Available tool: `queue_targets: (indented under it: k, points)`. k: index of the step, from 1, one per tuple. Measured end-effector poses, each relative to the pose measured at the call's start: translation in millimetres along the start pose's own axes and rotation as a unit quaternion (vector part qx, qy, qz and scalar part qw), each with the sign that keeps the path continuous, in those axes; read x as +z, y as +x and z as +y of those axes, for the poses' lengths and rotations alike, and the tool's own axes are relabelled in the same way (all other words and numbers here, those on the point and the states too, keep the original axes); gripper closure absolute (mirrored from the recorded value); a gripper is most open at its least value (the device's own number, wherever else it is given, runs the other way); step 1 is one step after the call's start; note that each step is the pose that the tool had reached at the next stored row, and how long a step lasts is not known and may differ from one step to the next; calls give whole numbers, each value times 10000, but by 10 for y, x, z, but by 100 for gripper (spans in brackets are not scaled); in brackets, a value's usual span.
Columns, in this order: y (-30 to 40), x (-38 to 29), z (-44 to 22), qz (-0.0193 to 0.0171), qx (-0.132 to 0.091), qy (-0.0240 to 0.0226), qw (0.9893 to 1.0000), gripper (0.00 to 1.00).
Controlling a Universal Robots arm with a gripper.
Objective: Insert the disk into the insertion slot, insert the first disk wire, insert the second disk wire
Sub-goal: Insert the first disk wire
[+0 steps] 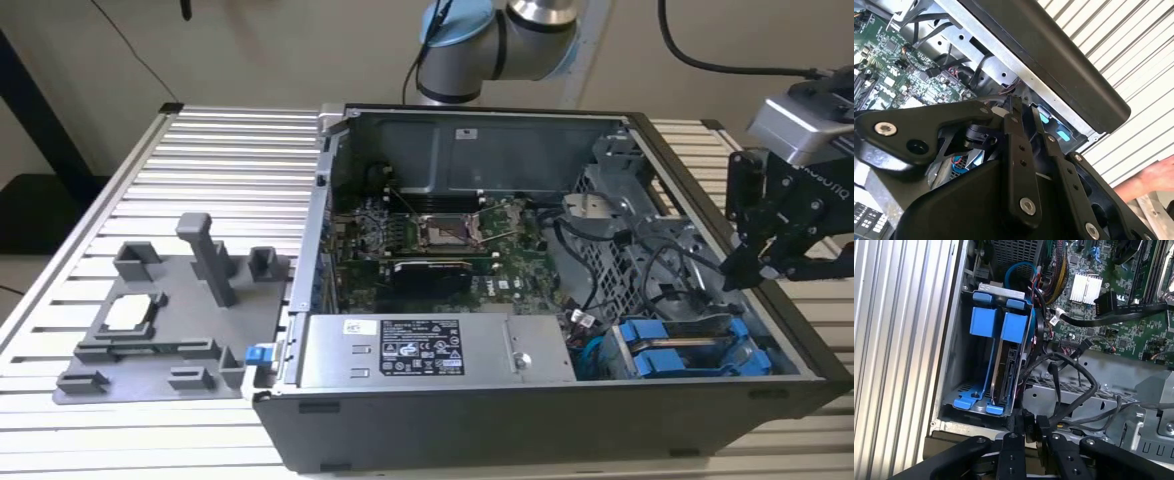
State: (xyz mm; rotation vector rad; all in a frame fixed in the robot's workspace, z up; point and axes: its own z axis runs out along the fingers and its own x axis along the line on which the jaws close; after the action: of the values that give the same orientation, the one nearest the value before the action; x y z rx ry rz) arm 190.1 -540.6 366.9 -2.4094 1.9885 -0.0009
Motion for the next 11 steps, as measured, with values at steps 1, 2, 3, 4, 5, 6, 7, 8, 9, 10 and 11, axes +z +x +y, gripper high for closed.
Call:
queue_targets:
  k: [1,2,3,4,5,6,7,8,9,10,11]
  points:
    - [0,0,0,0,0,0,10000,76]
    - [0,0,0,0,0,0,10000,78]
    - [0,0,0,0,0,0,10000,78]
    - [0,0,0,0,0,0,10000,78]
    - [0,0,0,0,0,0,10000,81]
    - [0,0,0,0,0,0,10000,81]
    - [0,0,0,1,0,0,10000,81]
    - [2,-1,7,1,0,-1,10000,81]
    - [8,-1,22,0,-1,1,10000,81]
    - [17,-2,41,-4,-1,3,10000,81]
    - [28,-1,61,-9,0,6,10000,81]
